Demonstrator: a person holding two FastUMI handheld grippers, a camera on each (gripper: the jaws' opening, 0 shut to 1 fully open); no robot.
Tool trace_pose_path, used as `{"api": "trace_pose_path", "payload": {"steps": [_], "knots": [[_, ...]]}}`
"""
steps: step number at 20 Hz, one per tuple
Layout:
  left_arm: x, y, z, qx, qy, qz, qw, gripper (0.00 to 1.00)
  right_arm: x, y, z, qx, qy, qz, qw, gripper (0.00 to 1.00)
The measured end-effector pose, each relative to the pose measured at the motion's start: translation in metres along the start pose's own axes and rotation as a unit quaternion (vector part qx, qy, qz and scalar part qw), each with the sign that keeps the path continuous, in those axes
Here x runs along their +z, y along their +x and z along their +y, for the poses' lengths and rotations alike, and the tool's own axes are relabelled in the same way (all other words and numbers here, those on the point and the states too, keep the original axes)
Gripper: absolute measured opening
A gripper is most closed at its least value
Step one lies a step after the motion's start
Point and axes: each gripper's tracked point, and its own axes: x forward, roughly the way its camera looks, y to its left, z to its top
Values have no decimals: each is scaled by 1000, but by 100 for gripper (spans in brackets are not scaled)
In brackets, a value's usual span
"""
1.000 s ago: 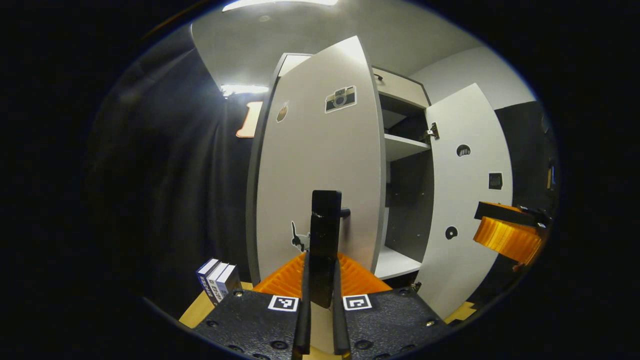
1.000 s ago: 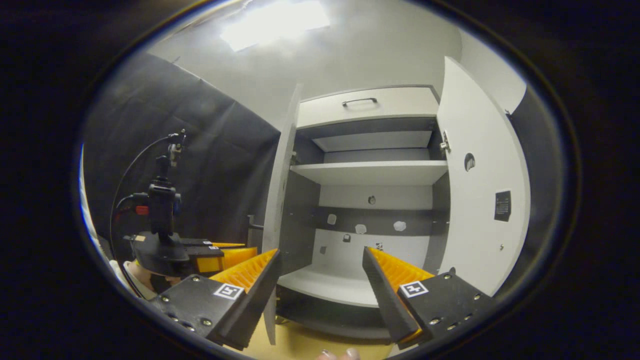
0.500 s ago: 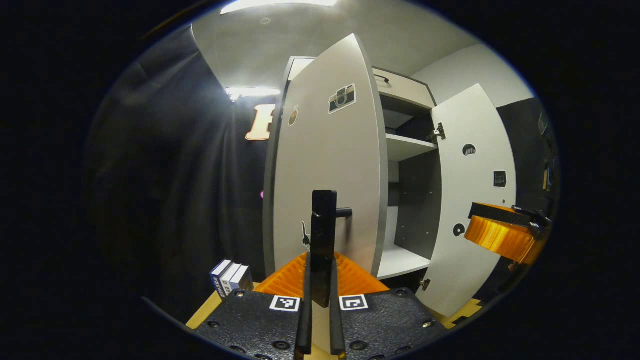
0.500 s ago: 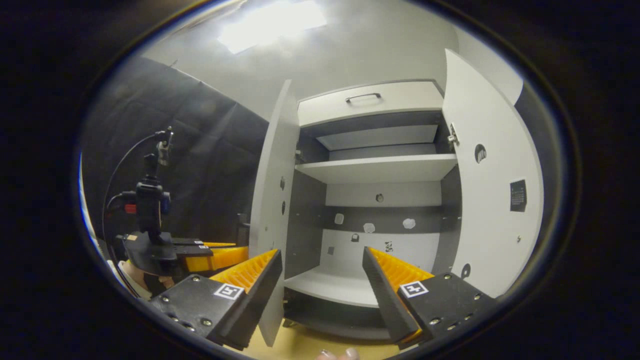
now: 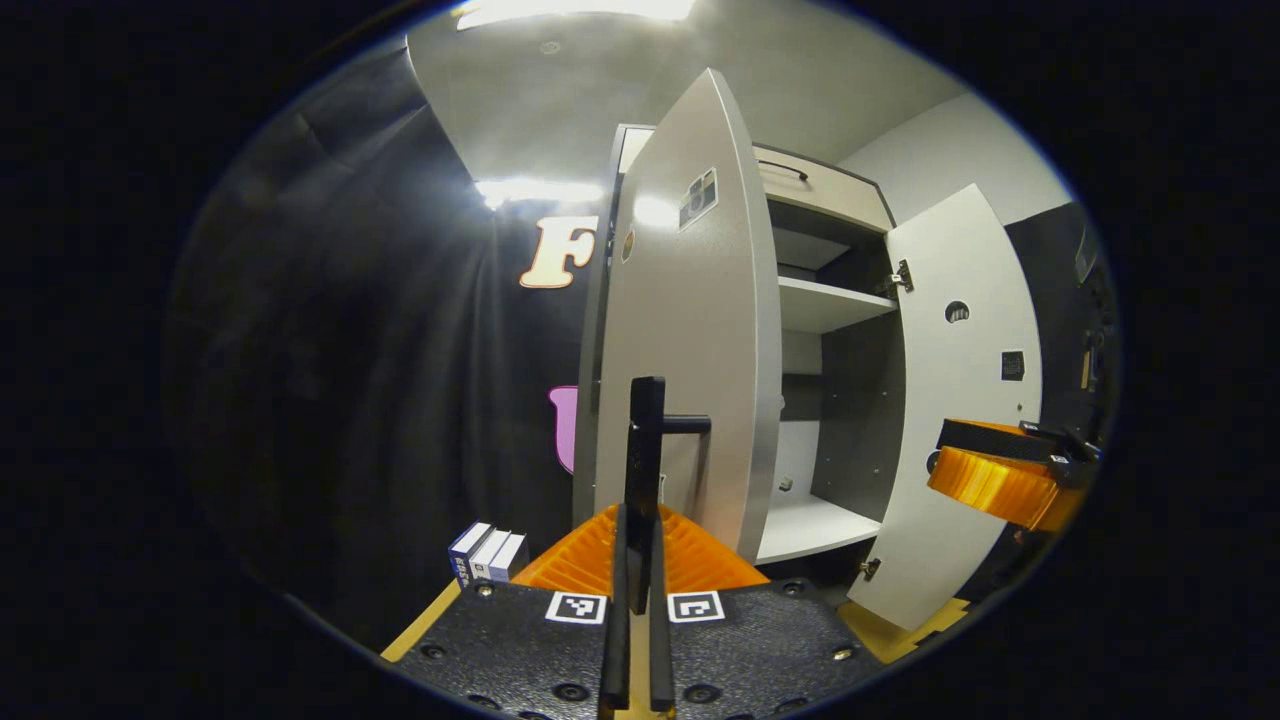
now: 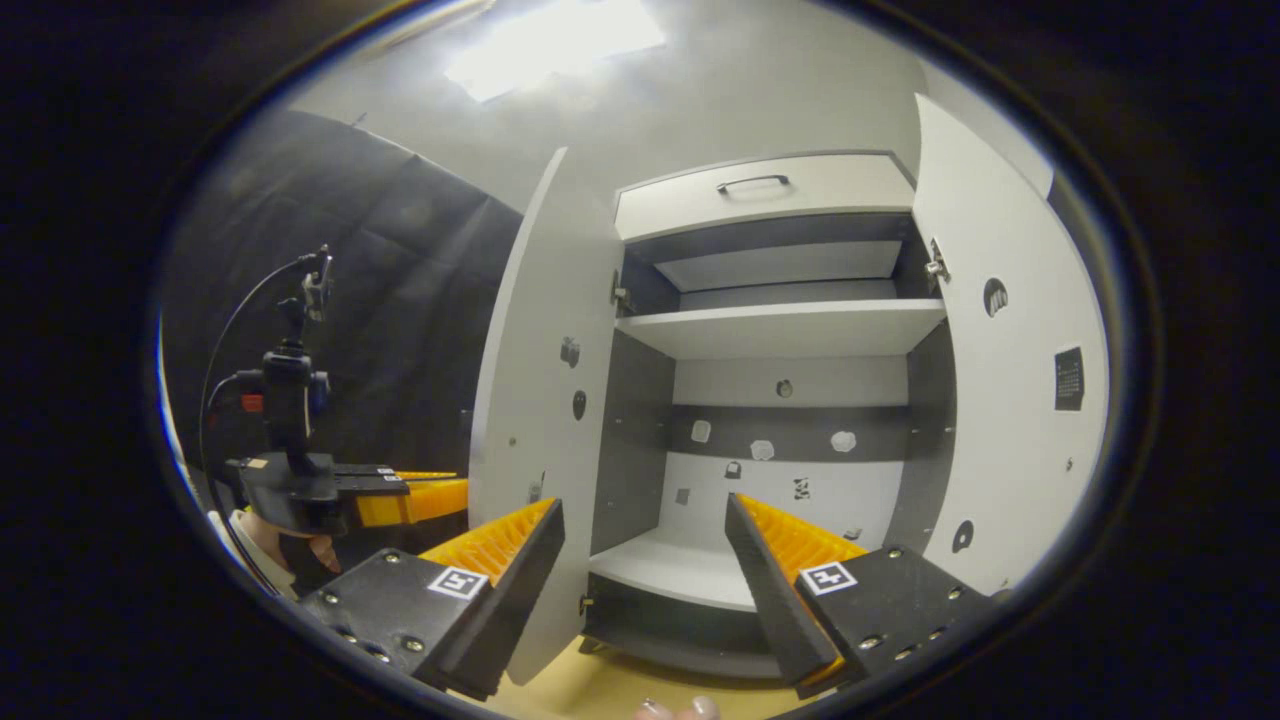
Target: Open the right door of the double-door shoe cabinet with the right hand, and open the left door with the left hand.
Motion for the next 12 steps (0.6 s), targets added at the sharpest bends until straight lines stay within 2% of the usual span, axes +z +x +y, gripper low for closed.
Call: {"api": "trace_pose_path", "payload": {"steps": [2, 3, 7, 12], "knots": [[1, 0, 4, 7, 1, -1, 1000, 3, -1, 2, 2, -3, 1, 2, 1000, 98], [0, 0, 8, 15, 0, -1, 1000, 6, -1, 2, 3, -4, 1, 2, 1000, 98], [2, -3, 29, 58, 8, -3, 998, 0, -3, 7, 9, -9, 3, 2, 1000, 98], [2, -1, 26, 45, -2, -6, 999, 0, -8, 15, 14, -16, 1, 6, 1000, 98]]}}
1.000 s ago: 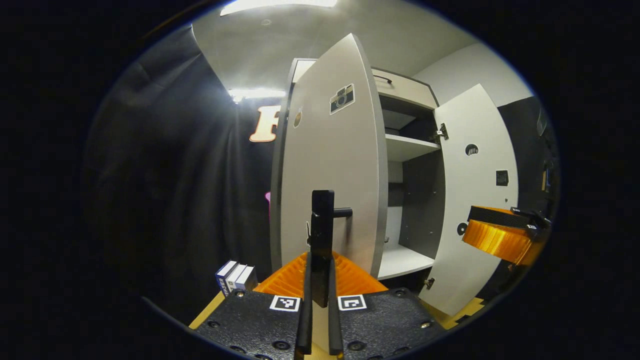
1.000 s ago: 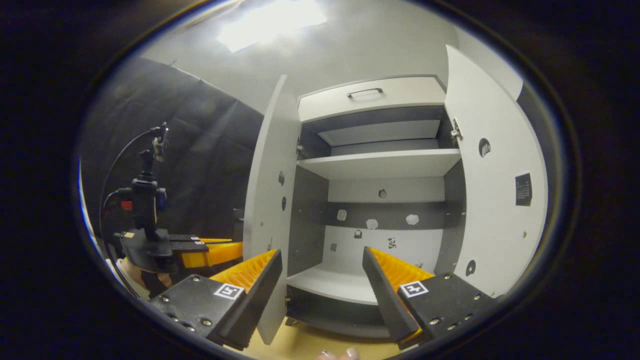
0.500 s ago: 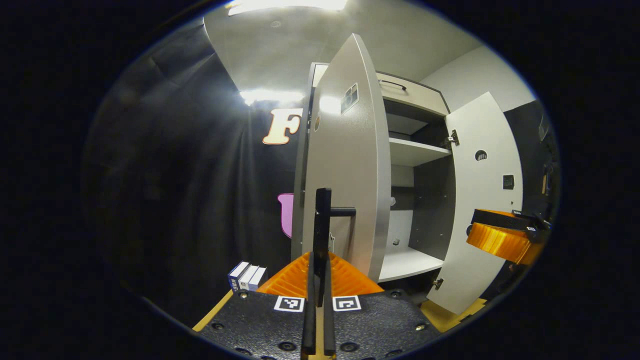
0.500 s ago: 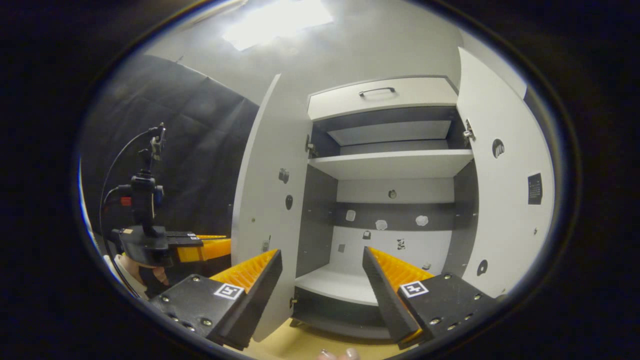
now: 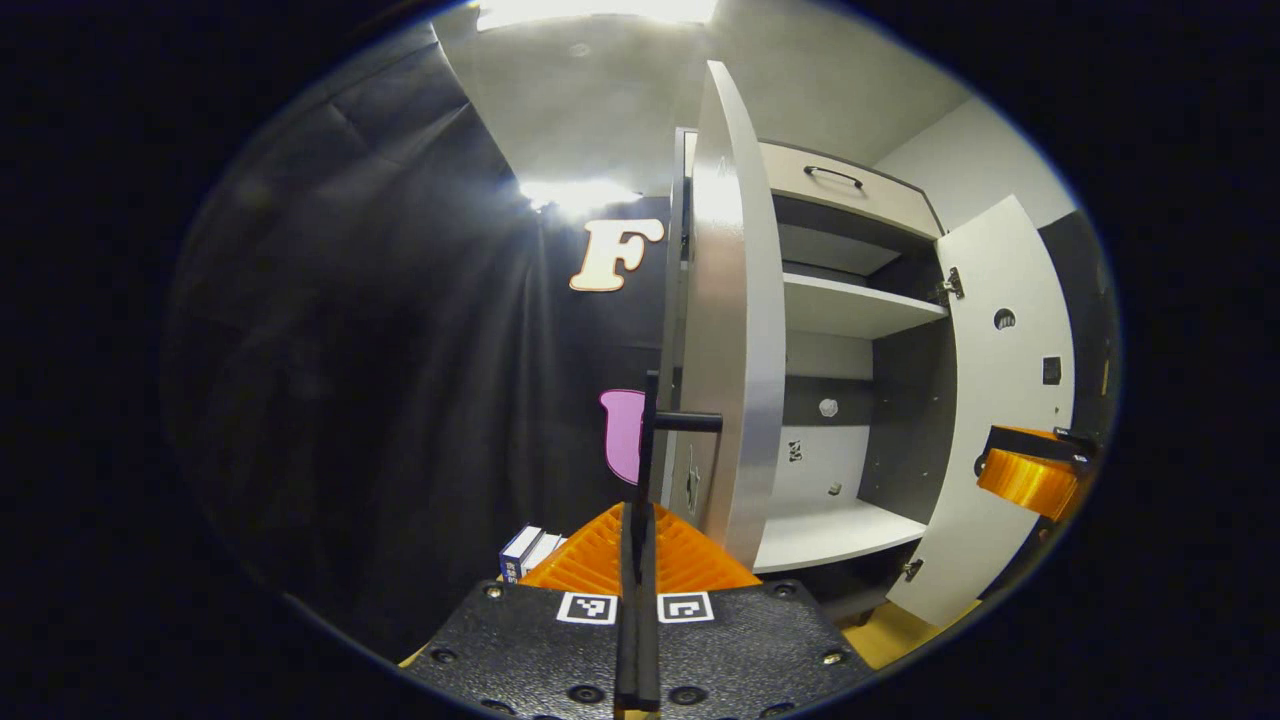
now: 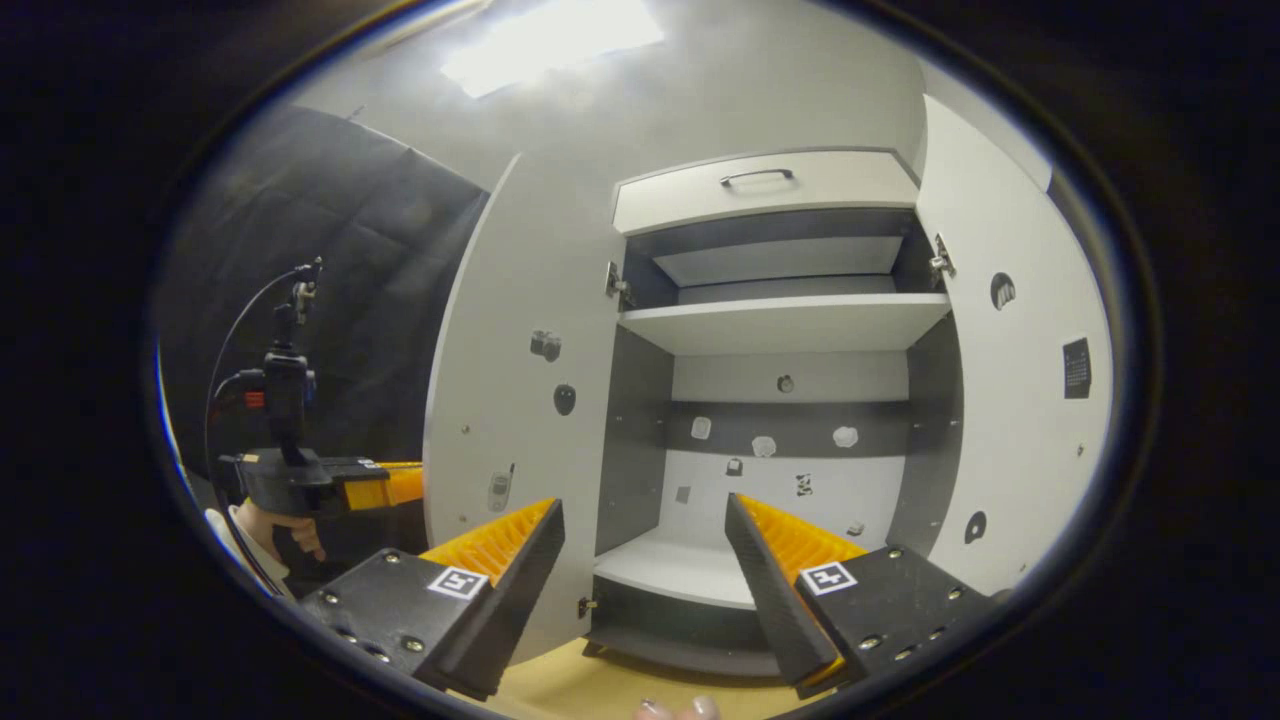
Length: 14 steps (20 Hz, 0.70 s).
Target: Open the right door of the double-door shoe cabinet with the right hand, and open the left door with the left hand.
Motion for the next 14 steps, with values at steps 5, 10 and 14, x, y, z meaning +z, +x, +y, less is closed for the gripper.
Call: {"api": "trace_pose_path", "payload": {"steps": [5, 10, 14], "knots": [[1, 0, 0, -18, 15, 3, 1000, 0, -2, 4, 3, -1, -2, 2, 1000, 98], [4, 1, -5, -40, 10, -6, 999, 0, -5, 9, 9, 5, 8, 6, 1000, 98], [-1, 3, 8, -20, 51, 4, 999, 1, -8, 9, 7, -4, 16, 10, 1000, 98]]}}
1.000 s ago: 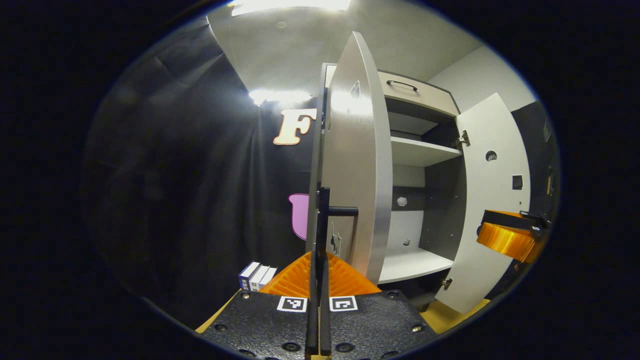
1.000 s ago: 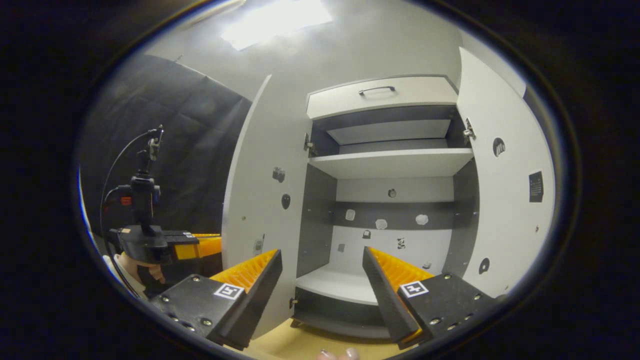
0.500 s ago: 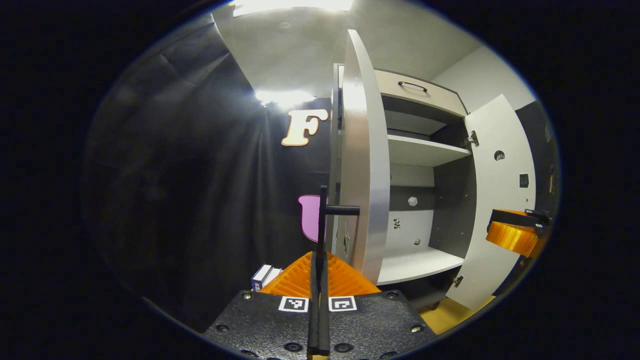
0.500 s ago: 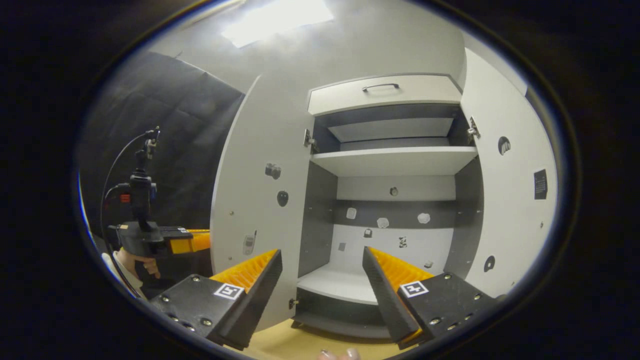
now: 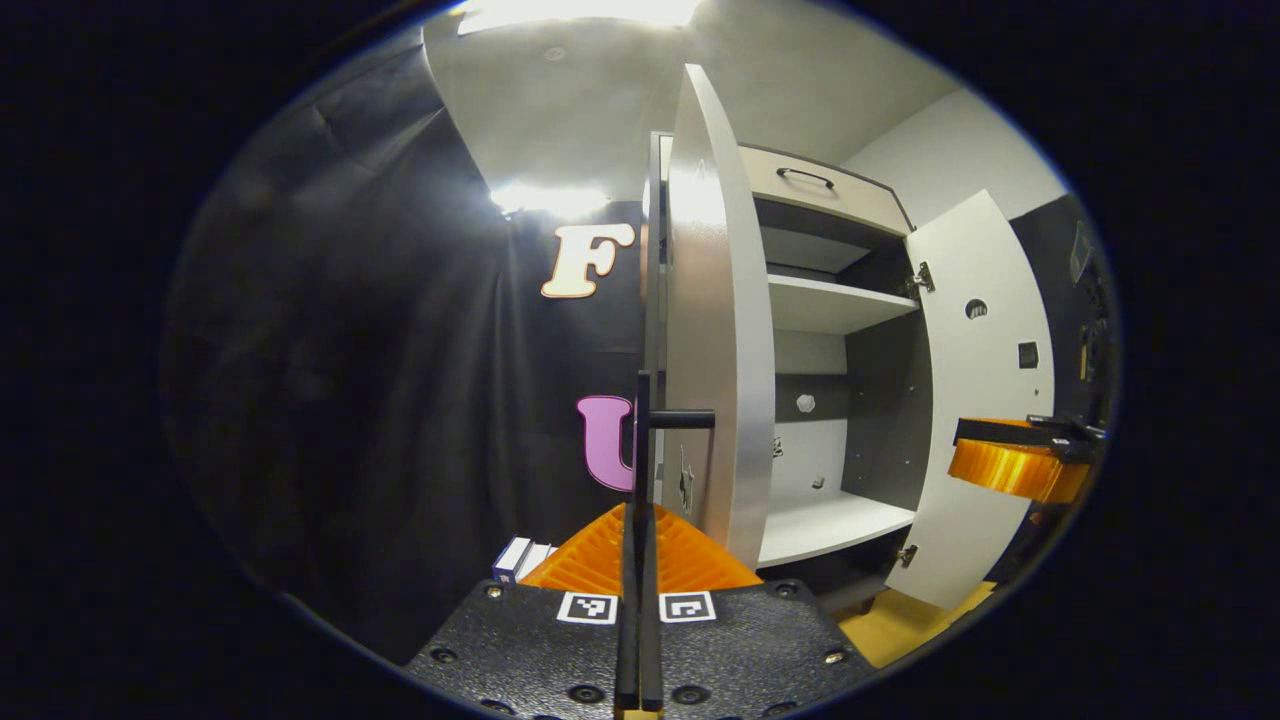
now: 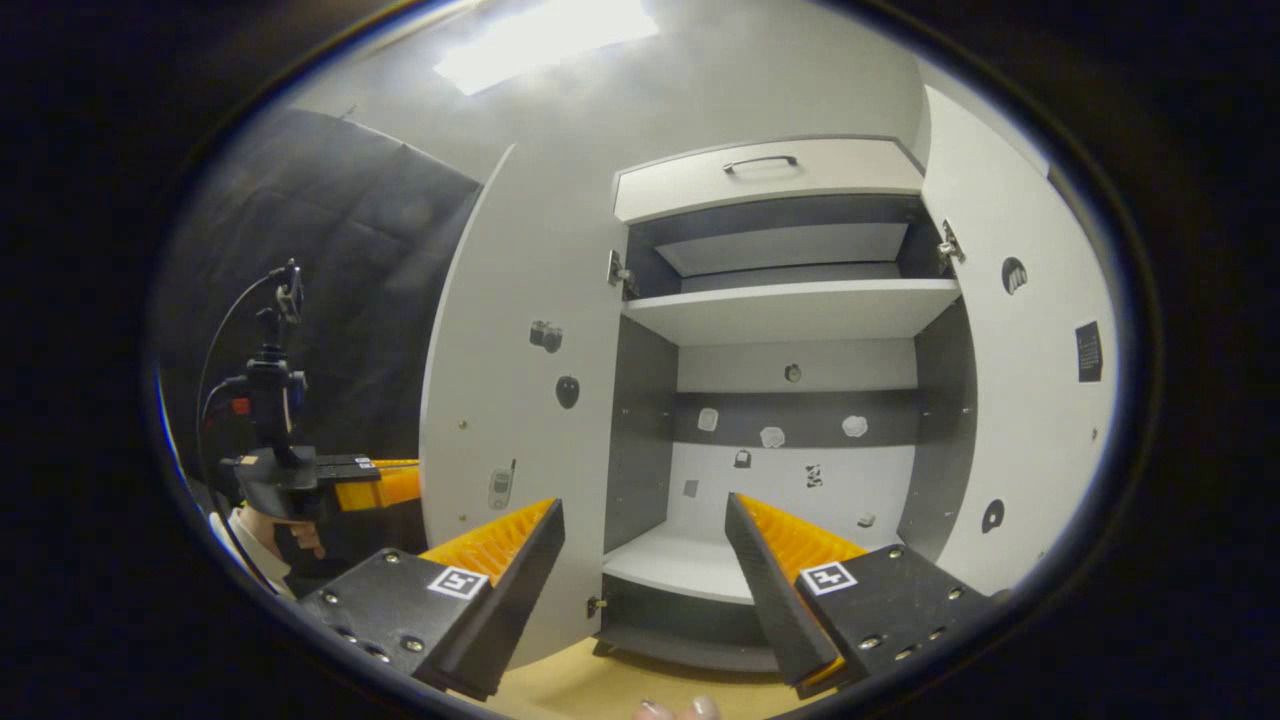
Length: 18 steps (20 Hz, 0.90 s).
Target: Open the right door of the double-door shoe cabinet with the right hand, and open the left door with the left hand.
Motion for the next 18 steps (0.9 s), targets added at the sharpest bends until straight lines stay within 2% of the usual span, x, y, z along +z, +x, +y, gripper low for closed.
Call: {"api": "trace_pose_path", "payload": {"steps": [1, 3, 4, 5, 8, 10, 13, 14, 15, 18], "knots": [[-6, -4, 5, 5, 16, 17, 1000, 17, 0, 0, 1, 0, 6, 1, 1000, 98], [4, -7, 7, 5, 11, 4, 1000, 19, 0, -2, 0, 1, 15, 2, 1000, 98], [0, -7, 7, 9, 12, 8, 1000, 16, 0, -2, -3, -1, 17, 2, 1000, 98], [3, -7, 11, 14, 14, -1, 1000, 19, 0, -2, -4, -1, 19, 2, 1000, 98], [1, -8, 14, 26, 7, 4, 1000, 59, -1, -3, -5, 1, 18, 2, 1000, 98], [2, -9, 15, 30, 12, 7, 999, 78, -1, -4, -5, 4, 12, 2, 1000, 98], [6, -15, 30, 49, 42, 4, 998, 84, 1, -6, -7, 10, 7, 0, 1000, 98], [6, -15, 33, 50, 54, 4, 997, 89, 0, -5, -7, 16, 9, 0, 1000, 98], [11, -19, 34, 52, 65, 2, 997, 99, 1, -5, -7, 22, 12, -1, 1000, 98], [20, -23, 41, 66, 92, -5, 994, 97, 1, -5, -6, 39, 13, 0, 999, 98]]}}
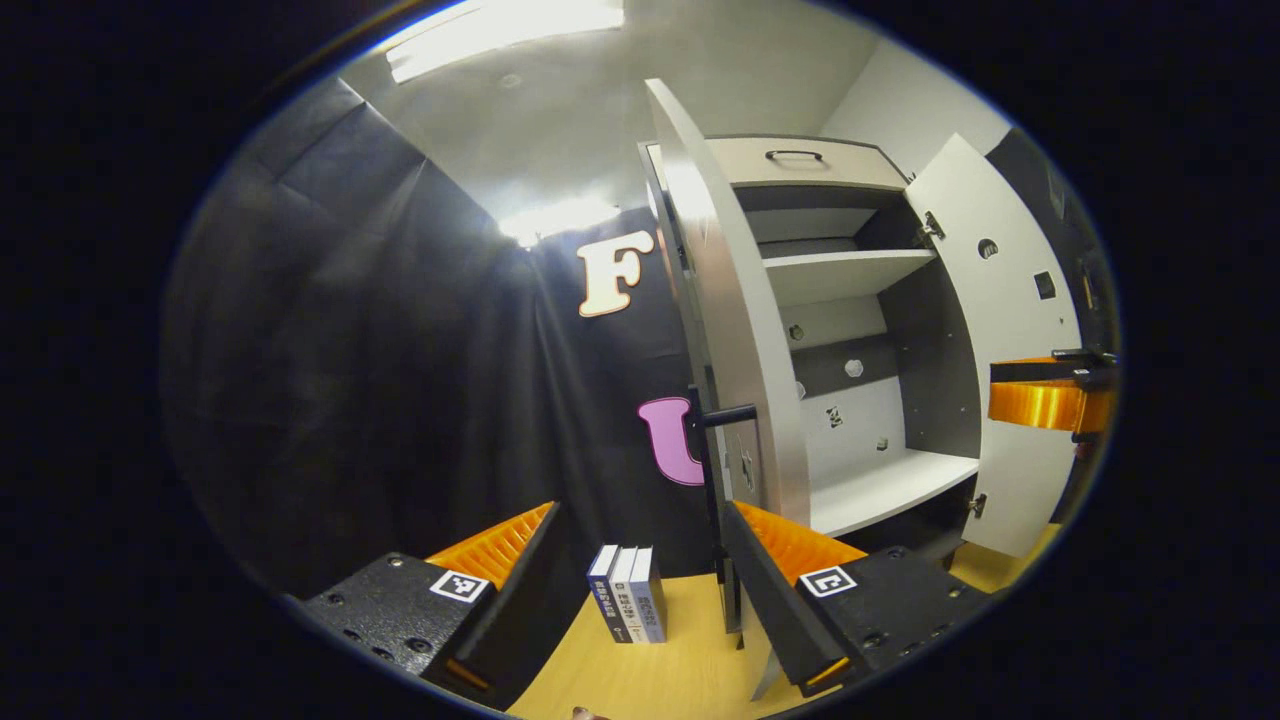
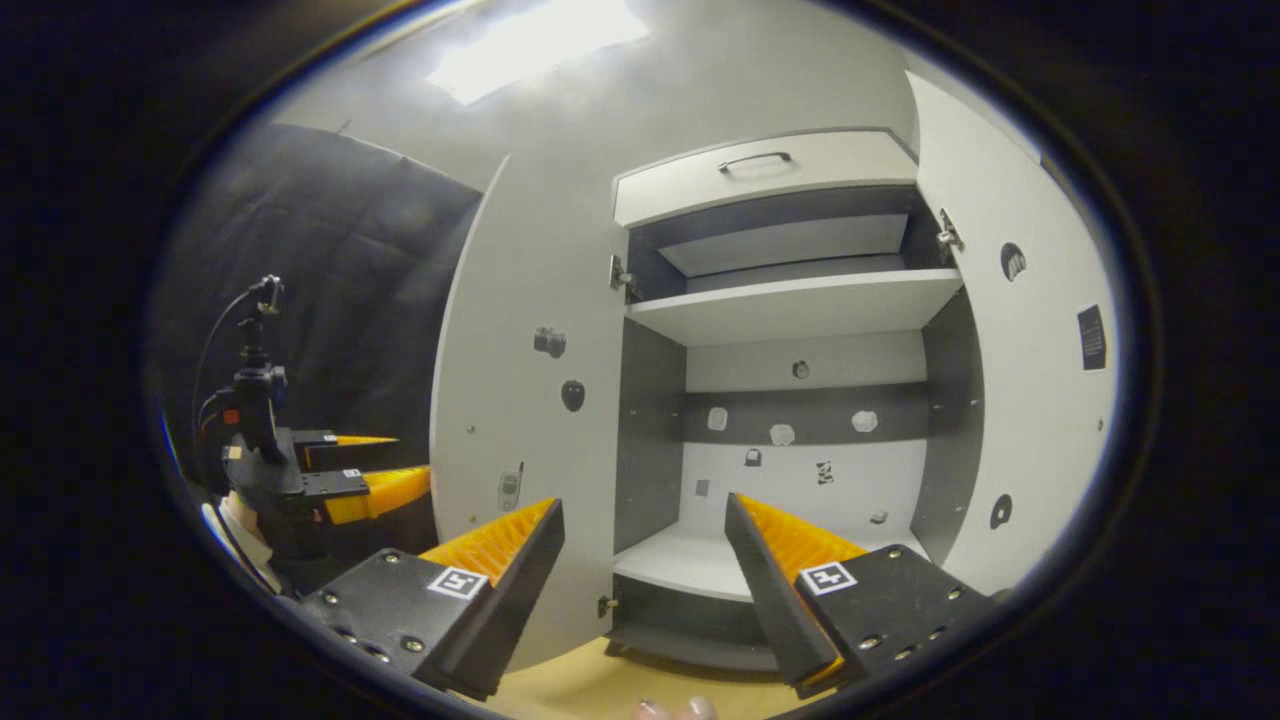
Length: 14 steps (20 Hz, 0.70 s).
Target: Open the right door of the double-door shoe cabinet with the right hand, and open the left door with the left hand.
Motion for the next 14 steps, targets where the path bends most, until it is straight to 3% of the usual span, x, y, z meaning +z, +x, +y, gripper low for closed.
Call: {"api": "trace_pose_path", "payload": {"steps": [7, 14], "knots": [[4, -14, -24, 7, -55, 9, 998, 97, -5, -25, -15, 29, 7, 17, 999, 98], [13, -15, -79, -53, -98, 9, 994, 97, -4, -71, -64, 4, 4, 31, 999, 96]]}}
